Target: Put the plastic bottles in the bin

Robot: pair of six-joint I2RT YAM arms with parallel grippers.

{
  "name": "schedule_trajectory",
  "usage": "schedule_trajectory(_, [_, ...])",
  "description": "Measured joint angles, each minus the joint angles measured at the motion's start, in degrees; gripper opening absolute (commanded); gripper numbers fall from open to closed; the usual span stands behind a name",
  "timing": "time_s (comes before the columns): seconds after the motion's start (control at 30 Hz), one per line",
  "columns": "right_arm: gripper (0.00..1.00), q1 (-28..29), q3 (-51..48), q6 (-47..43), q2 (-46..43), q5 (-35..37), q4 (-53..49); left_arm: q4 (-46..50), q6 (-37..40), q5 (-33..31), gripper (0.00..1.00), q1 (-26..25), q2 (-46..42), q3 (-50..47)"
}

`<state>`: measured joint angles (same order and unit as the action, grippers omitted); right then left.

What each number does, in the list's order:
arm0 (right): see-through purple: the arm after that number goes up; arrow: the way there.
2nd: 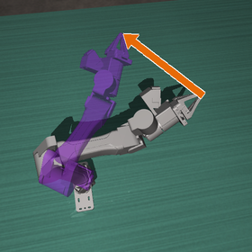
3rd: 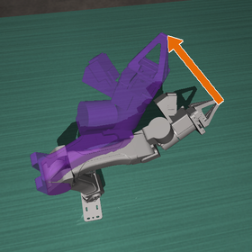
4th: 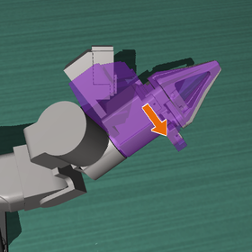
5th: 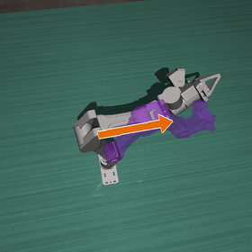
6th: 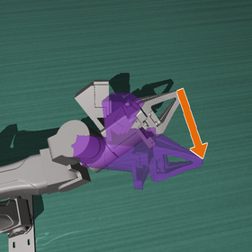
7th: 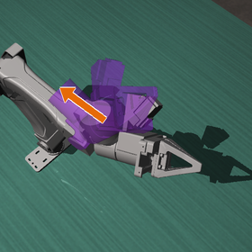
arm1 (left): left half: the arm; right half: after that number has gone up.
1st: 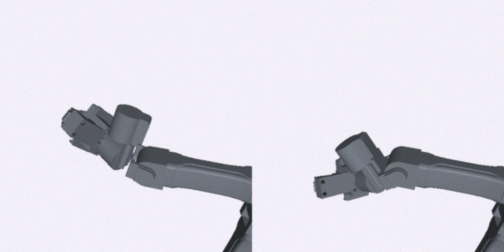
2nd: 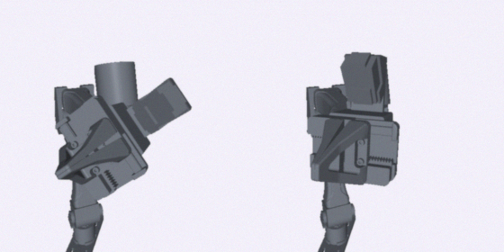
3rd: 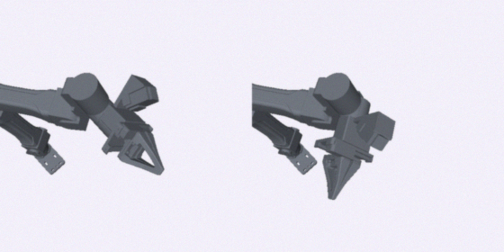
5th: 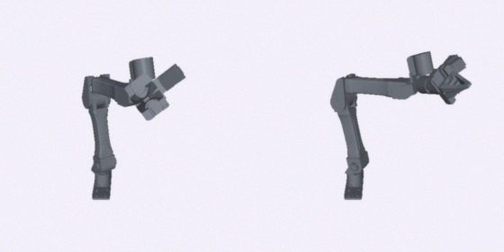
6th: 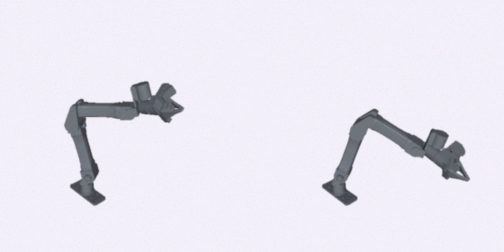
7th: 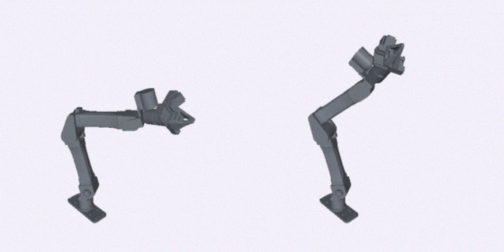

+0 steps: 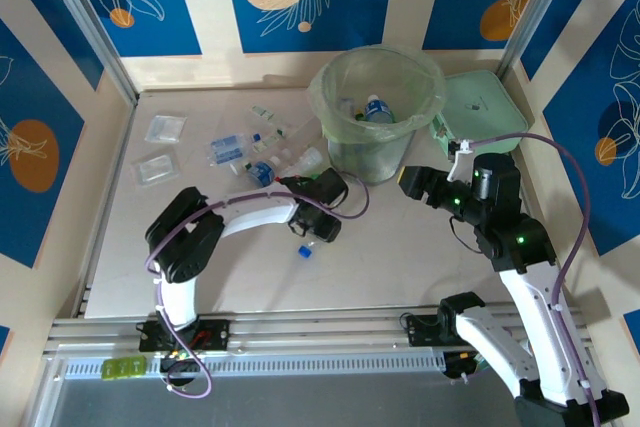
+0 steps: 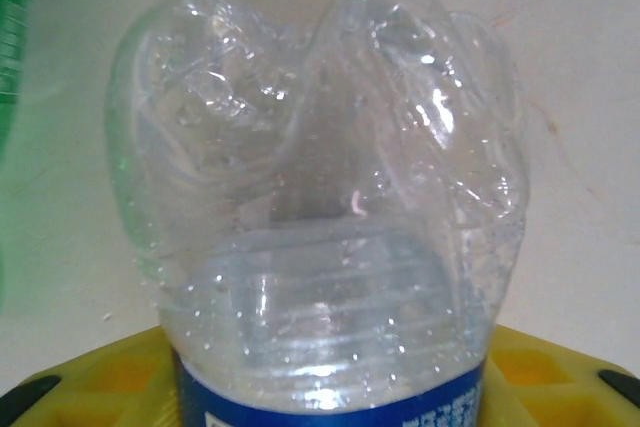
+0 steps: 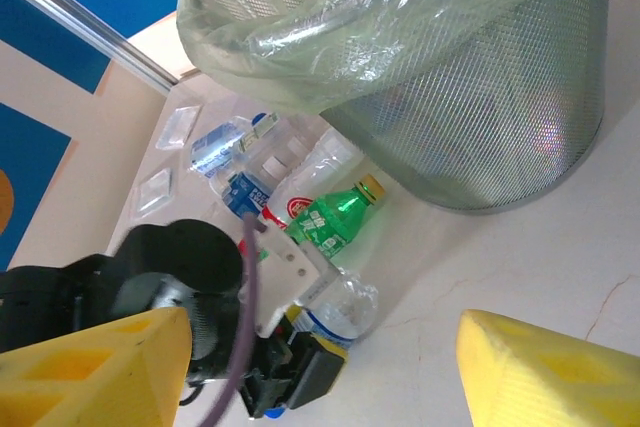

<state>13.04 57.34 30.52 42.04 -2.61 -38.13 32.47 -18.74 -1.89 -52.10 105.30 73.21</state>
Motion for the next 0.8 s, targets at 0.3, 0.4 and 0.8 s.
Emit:
schedule_trajectory(0.3, [0.72, -0.1, -0.1, 1.3, 0.6, -9.0, 3.2, -11.8, 1.5, 7.0, 0.46, 0.0, -29.2, -8.4])
schedule_trajectory(0.4, [0.82, 0.8, -0.1, 1.7, 1.4, -15.7, 7.3, -17.0, 2.8, 11.8, 0.46, 0.0, -35.4, -10.9])
schedule_trajectory(0.8, [0.99, 20.8, 5.3, -2.4, 7.5, -16.9, 12.6, -25.9, 3.4, 27.2, 0.43, 0.1, -41.2, -18.0])
